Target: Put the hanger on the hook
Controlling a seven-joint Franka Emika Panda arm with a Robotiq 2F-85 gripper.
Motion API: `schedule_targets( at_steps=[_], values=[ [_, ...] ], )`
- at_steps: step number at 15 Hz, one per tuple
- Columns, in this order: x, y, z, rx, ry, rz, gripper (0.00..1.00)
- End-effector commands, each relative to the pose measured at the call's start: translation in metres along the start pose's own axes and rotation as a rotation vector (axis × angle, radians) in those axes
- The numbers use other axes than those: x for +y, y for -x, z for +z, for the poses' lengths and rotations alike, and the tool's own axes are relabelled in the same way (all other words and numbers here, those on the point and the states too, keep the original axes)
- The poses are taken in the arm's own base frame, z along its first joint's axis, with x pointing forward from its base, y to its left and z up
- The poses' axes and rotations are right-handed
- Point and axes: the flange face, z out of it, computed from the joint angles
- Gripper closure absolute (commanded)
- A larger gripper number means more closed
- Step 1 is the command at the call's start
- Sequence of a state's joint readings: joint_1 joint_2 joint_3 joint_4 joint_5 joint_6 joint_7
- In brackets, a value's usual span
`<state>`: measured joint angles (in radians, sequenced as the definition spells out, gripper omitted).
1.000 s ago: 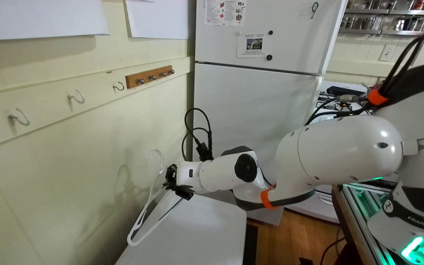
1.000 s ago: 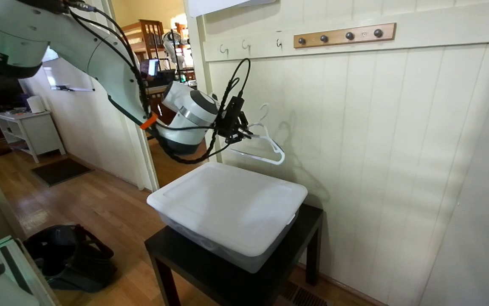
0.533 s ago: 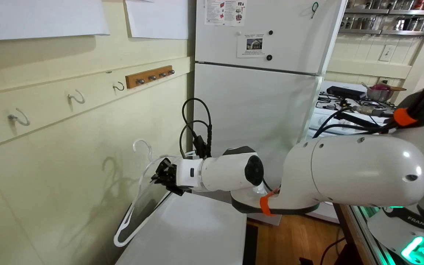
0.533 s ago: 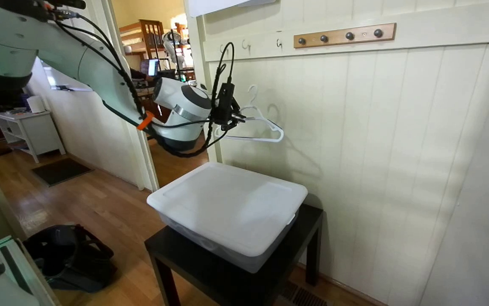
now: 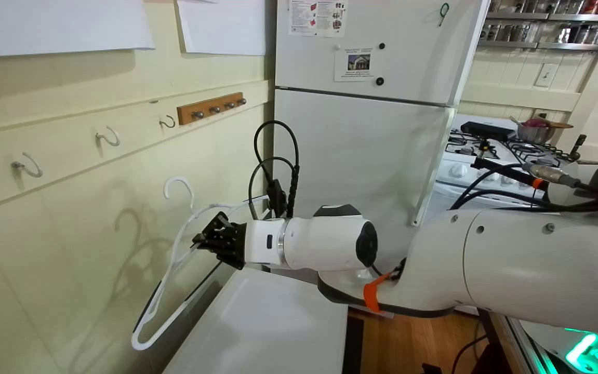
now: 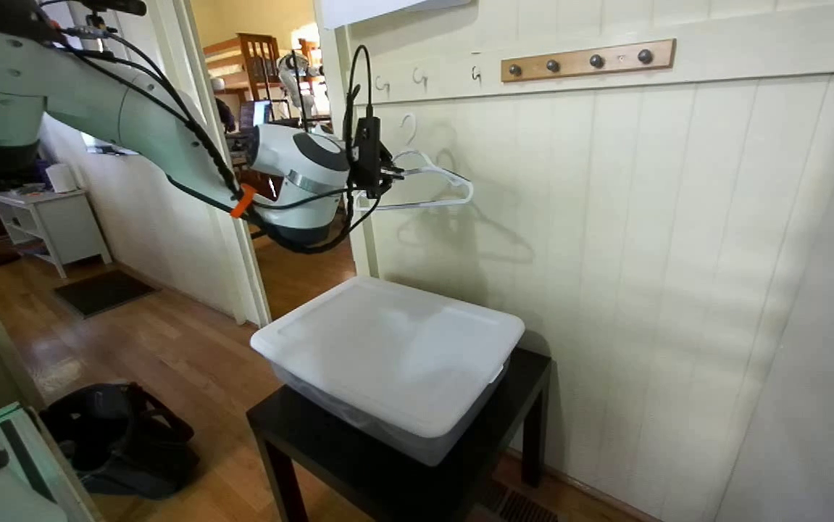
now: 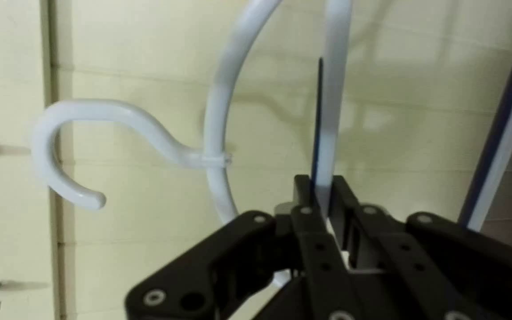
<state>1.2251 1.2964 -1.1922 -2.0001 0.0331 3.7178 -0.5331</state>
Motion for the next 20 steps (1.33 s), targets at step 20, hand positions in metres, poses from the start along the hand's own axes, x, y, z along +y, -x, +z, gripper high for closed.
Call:
schedule_targets(
  at_steps=[20],
  values=[
    [0.105,-0.049,-0.005,0.104,0.211,-0.052,0.87]
  ],
)
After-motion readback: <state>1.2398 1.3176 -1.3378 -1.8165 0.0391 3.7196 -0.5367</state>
